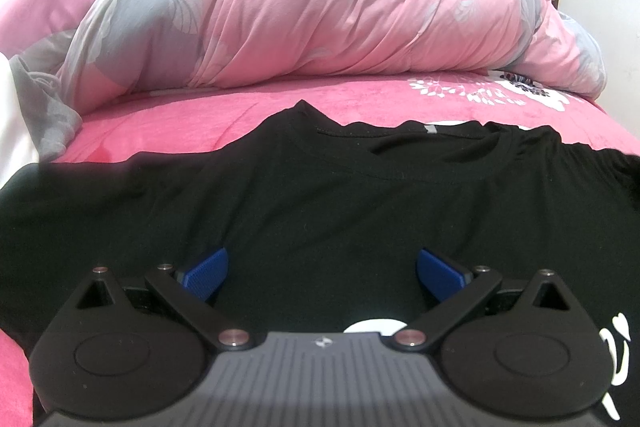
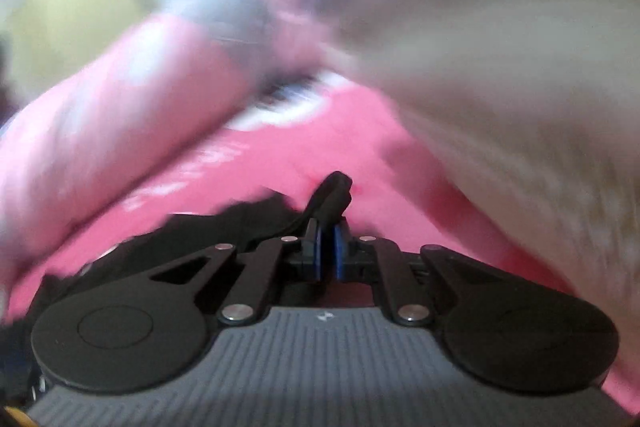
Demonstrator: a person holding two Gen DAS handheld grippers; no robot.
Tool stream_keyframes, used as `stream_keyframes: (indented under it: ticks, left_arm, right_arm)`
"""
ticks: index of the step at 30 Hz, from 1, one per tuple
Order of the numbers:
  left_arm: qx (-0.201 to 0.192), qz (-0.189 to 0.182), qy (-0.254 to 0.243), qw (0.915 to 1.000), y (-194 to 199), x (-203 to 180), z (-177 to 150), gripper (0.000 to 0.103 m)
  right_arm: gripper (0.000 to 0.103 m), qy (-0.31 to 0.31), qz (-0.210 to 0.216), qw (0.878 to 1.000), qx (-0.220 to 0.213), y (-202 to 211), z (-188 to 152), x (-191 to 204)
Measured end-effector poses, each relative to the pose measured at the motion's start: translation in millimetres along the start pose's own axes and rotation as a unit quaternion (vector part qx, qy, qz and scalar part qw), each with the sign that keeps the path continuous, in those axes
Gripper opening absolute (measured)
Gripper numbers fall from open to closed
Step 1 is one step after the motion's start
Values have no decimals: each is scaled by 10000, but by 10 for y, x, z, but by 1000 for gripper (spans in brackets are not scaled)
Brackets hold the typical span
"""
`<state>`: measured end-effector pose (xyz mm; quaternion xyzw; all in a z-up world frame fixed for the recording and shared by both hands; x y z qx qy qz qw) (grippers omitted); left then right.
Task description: Fold clothes
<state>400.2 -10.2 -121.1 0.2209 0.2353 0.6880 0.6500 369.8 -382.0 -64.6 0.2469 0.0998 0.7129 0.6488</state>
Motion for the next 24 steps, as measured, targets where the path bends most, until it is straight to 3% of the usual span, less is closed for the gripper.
stream_keyframes:
  ticks: [2, 4, 6, 8, 9, 10, 14, 18, 20, 24]
  left_arm:
    - [1, 1, 0, 10000, -1, 0, -1, 102]
    - [1, 2, -1, 10000, -2, 1, -1, 102]
    - [3, 4, -3, 10000, -2, 0, -2, 102]
    - [6, 10, -9, 10000, -2, -3, -1, 102]
    - [1, 18, -14, 10000, 2, -6, 2, 102]
    - [-31, 43, -25, 10000, 18, -13, 14, 102]
    - [-160, 144, -67, 9997, 84, -43, 64, 102]
    - [-305, 226, -127, 9992, 155, -85, 123, 100]
    - [-506, 78, -344, 9981, 237, -238, 238, 100]
    - [-316, -652, -769, 9944, 191, -740, 542, 100]
  right_arm:
    - [5, 913, 279, 9954, 1, 76, -28, 270]
    - [6, 2080, 501, 9763, 328, 79, -279, 543]
    - [6, 3215, 714, 9420, 650, 82, -530, 814]
    - [6, 4299, 917, 8930, 962, 85, -782, 1083]
    - [6, 4620, 893, 8764, 1024, 66, -883, 1145]
    - [6, 4794, 833, 8684, 954, 62, -958, 1165]
    - [6, 4489, 925, 8866, 631, 76, -932, 1075]
    - [6, 4572, 953, 8831, 450, 97, -983, 1027]
    - [7, 4634, 963, 8801, 366, 107, -1013, 1006]
    - [7, 4756, 982, 8739, 197, 128, -1073, 963]
Point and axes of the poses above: each gripper's, at about its wrist camera, not at the fingertips, and y roughly against the way its jaws point, x to its left, z to its top, the point moved 1 cm from there along -y, roughly the way its jaws point, and after that the axes turned 2 degrees about z, right-handed, at the moved point
